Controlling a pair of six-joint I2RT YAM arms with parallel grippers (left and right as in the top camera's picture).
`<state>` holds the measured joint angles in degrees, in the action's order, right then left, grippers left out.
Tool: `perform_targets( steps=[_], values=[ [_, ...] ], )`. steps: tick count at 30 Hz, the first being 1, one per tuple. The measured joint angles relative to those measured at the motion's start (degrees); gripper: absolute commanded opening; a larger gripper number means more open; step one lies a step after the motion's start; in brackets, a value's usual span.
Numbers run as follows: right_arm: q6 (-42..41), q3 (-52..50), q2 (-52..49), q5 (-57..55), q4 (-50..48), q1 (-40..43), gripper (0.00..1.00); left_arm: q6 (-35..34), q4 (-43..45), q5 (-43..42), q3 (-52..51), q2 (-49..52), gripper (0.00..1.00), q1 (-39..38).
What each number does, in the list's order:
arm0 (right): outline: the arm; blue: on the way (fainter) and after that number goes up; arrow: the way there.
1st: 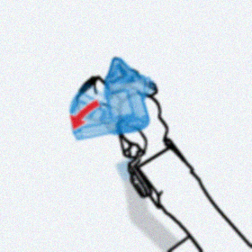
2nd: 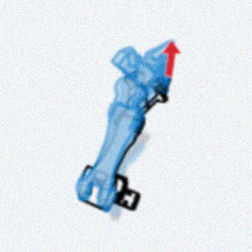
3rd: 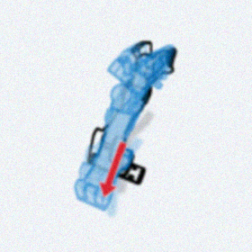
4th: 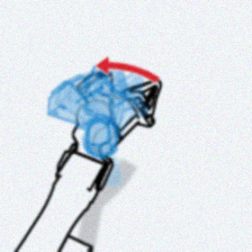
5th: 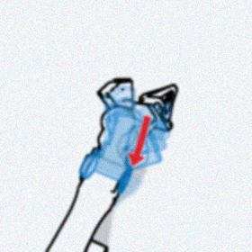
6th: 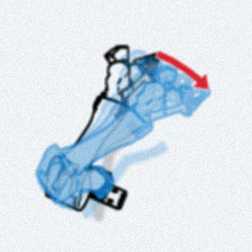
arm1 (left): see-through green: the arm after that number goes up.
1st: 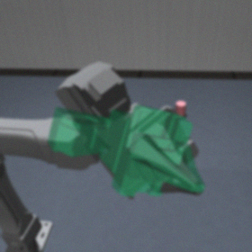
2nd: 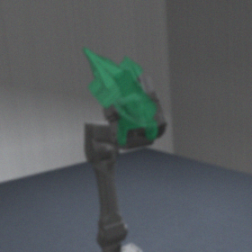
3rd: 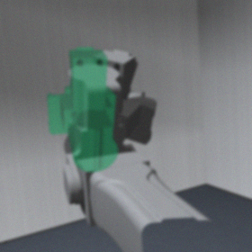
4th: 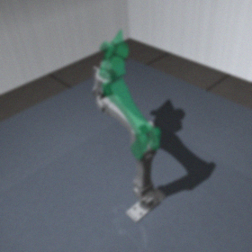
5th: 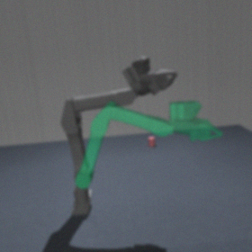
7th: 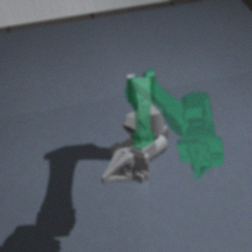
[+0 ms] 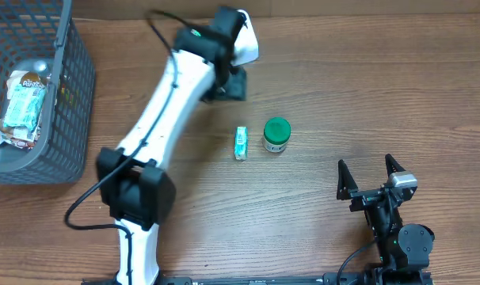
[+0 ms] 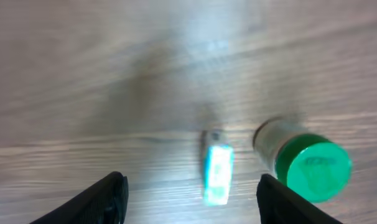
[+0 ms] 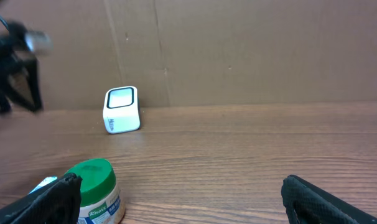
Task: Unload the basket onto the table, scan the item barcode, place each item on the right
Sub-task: 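Open the left gripper and withdraw it toward the basket, then reach the left gripper into the basket toward the next item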
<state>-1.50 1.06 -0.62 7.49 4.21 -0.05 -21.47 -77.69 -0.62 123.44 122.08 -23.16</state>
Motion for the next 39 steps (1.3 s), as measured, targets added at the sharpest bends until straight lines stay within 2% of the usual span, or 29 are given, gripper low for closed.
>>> perform_targets(
  steps=[4, 8, 10, 11, 14, 17, 28, 31, 39],
  values=[
    [0.0, 0.0, 0.0, 0.0, -0.02, 0.0, 1.0, 3.69, -5.31, 0.28, 12.57, -0.09, 0.66, 5.25],
    [0.0, 0.0, 0.0, 0.0, -0.04, 0.0, 1.0, 7.5, -6.58, 0.42, 25.55, -0.2, 0.65, 11.23],
    [0.0, 0.0, 0.0, 0.02, -0.02, 0.0, 1.0, 8.5, -6.19, 0.42, 30.77, -0.31, 0.87, 14.38],
    [0.0, 0.0, -0.02, 0.02, -0.02, 0.0, 1.0, 8.76, -5.9, 0.44, 33.44, -0.31, 0.92, 16.06],
    [-0.02, 0.0, 0.0, 0.02, 0.0, 0.0, 1.0, 10.14, -4.31, 0.46, 40.7, -0.7, 1.0, 22.16],
    [0.0, 0.0, 0.0, 0.02, 0.0, 0.0, 1.0, 11.54, -3.74, 0.85, 44.65, -1.68, 1.0, 28.63],
    [0.0, 0.0, 0.0, 0.0, -0.02, 0.0, 1.0, 17.16, -4.7, 0.9, 41.44, -2.08, 0.97, 43.45],
    [0.0, 0.0, 0.0, 0.0, 0.0, 0.0, 1.0, 18.75, -4.59, 0.87, 37.33, -2.08, 0.95, 46.07],
    [-0.02, 0.0, 0.0, 0.0, -0.02, 0.0, 1.0, 25.0, -0.31, -1.46, 21.81, -1.95, 0.97, 49.92]
  ],
)
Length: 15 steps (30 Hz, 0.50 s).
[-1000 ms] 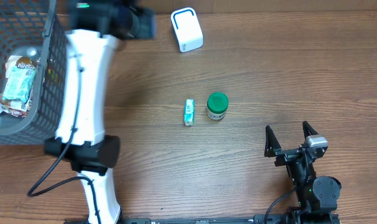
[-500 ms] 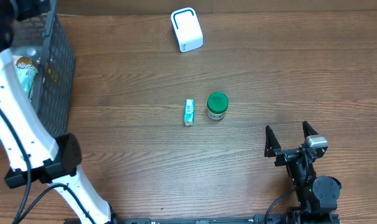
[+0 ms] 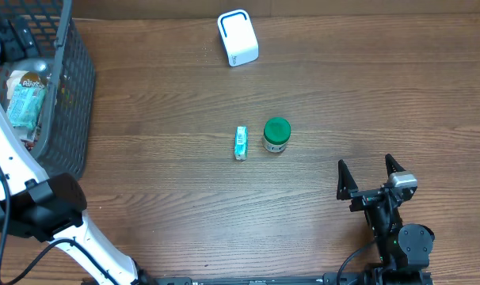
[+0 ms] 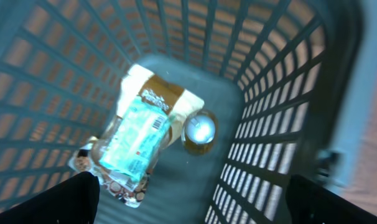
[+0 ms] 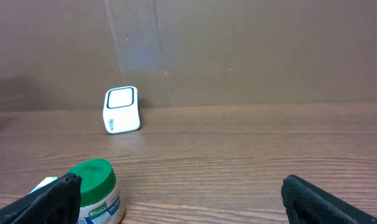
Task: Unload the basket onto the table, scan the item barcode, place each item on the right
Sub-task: 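Reach the left gripper into the basket toward the next item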
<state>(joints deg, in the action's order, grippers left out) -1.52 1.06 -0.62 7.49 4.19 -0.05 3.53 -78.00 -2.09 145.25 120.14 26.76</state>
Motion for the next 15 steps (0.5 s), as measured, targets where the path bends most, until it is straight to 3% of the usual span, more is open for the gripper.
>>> perform_targets(
  steps=[15],
  values=[
    [0.0, 0.0, 0.0, 0.0, 0.0, 0.0, 1.0, 4.26, 14.27, -5.88, -20.79, 0.02, 0.97, 2.6]
  ],
)
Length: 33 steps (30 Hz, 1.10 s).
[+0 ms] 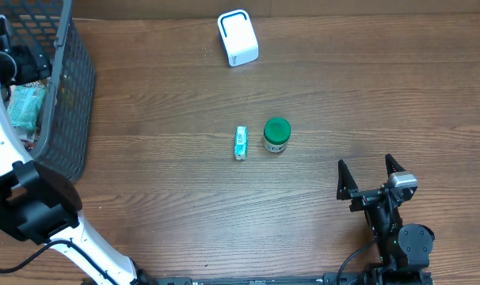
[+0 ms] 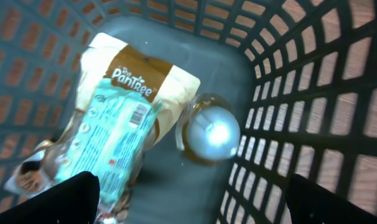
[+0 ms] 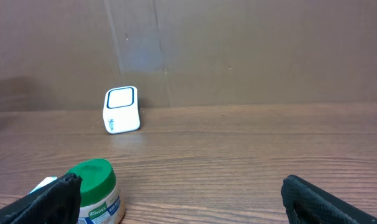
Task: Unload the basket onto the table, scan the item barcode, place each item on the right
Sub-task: 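Reach the left gripper into the basket toward the next item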
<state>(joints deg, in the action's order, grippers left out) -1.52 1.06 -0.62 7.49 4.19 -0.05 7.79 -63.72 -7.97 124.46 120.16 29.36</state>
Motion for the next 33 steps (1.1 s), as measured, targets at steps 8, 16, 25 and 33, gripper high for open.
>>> perform_targets(
  steps=[8, 16, 25, 33],
  values=[
    [0.04, 0.0, 0.0, 0.0, -0.02, 0.0, 1.0, 0.17, 9.97, -2.14, -8.76, 0.0, 0.96, 0.0],
    [0.02, 0.0, -0.02, 0.0, 0.0, 0.0, 1.0, 0.28, 18.12, -3.43, -16.02, 0.0, 0.81, 0.0],
    [0.02, 0.0, -0.02, 0.02, 0.0, 0.0, 1.0, 0.35, 20.15, -4.37, -18.36, 0.0, 0.71, 0.0],
    [0.0, 0.0, 0.0, 0.0, -0.02, 0.0, 1.0, 0.37, 22.69, -4.72, -19.52, 0.02, 0.6, 0.0]
  ],
)
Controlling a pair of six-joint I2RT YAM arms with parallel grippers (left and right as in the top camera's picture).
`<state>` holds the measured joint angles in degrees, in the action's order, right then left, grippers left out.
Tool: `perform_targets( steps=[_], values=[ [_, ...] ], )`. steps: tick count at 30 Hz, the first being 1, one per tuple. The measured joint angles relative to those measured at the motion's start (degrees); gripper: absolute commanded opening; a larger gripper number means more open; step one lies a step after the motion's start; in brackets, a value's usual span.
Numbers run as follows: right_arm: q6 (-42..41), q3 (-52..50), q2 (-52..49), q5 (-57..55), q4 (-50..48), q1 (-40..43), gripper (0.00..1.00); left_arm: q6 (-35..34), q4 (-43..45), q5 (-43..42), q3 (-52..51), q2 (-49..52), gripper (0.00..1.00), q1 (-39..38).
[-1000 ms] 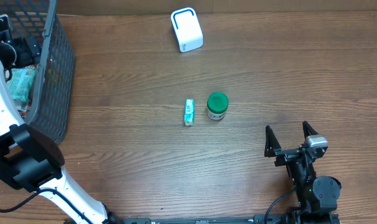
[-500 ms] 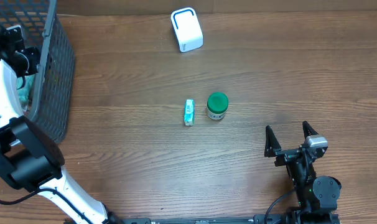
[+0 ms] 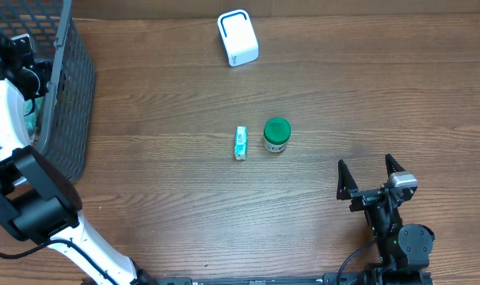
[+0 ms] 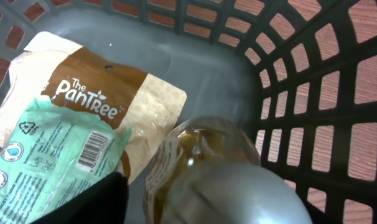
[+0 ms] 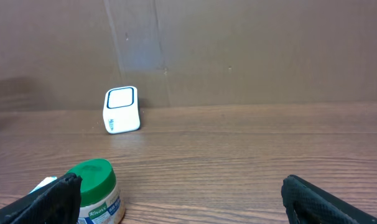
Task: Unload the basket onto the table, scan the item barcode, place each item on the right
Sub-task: 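Reach the left gripper into the basket toward the next item, then grasp the yellow oil bottle and lift it out with the left gripper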
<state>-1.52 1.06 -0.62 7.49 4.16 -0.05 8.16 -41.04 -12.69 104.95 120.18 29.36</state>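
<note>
A glass jar with a silver lid (image 4: 232, 193) fills the bottom of the left wrist view, inside the grey basket (image 3: 66, 103). My left gripper (image 4: 204, 214) is open low over it. One finger (image 4: 107, 202) shows just left of the jar, a small gap apart; the other finger is hidden behind the lid. A brown and white Pantree pouch (image 4: 107, 99) and a teal packet with a barcode (image 4: 51, 155) lie beside the jar. The white scanner (image 3: 238, 37) stands at the table's back. My right gripper (image 3: 372, 178) rests open at the front right with nothing between its fingers.
A green-lidded jar (image 3: 276, 134) and a small teal pack (image 3: 241, 143) sit mid-table, also seen as the green-lidded jar (image 5: 95, 186) in the right wrist view. The basket's slotted wall (image 4: 313, 93) rises close on the right of the silver-lidded jar.
My left gripper has come down closer to the silver-lidded jar in the basket, which now looms large between the fingers. The right arm and the table items have not moved.
My left gripper was open near the scanner, above the teal pack and green-lidded jar. Then it was over the basket, looking down at the pouch and jar. It was lower over them after that, and now sits right at the silver-lidded jar.
</note>
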Motion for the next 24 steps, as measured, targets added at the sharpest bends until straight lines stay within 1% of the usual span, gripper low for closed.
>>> perform_targets(
  steps=[4, 8, 11, 21, 24],
  values=[
    [0.02, 0.0, 0.0, 0.0, 0.02, 0.0, 1.0, -0.02, 0.96, -0.57, -0.37, -0.02, 0.58, -0.02],
    [0.02, 0.0, 0.0, 0.0, 0.02, 0.0, 1.0, 0.02, 1.29, -1.03, -0.37, -0.02, 0.43, -0.02],
    [0.02, 0.0, 0.0, 0.02, 0.02, 0.0, 1.0, 0.13, 1.53, -1.11, -0.37, -0.02, 0.35, -0.09],
    [0.02, 0.0, -0.02, 0.0, 0.0, 0.0, 1.0, 0.44, 1.22, -1.27, 0.22, -0.22, 0.34, -0.11],
    [0.0, 0.0, 0.0, 0.0, 0.0, 0.0, 1.0, 0.42, 1.14, -1.25, 1.57, -1.7, 0.34, -0.11]
  ],
)
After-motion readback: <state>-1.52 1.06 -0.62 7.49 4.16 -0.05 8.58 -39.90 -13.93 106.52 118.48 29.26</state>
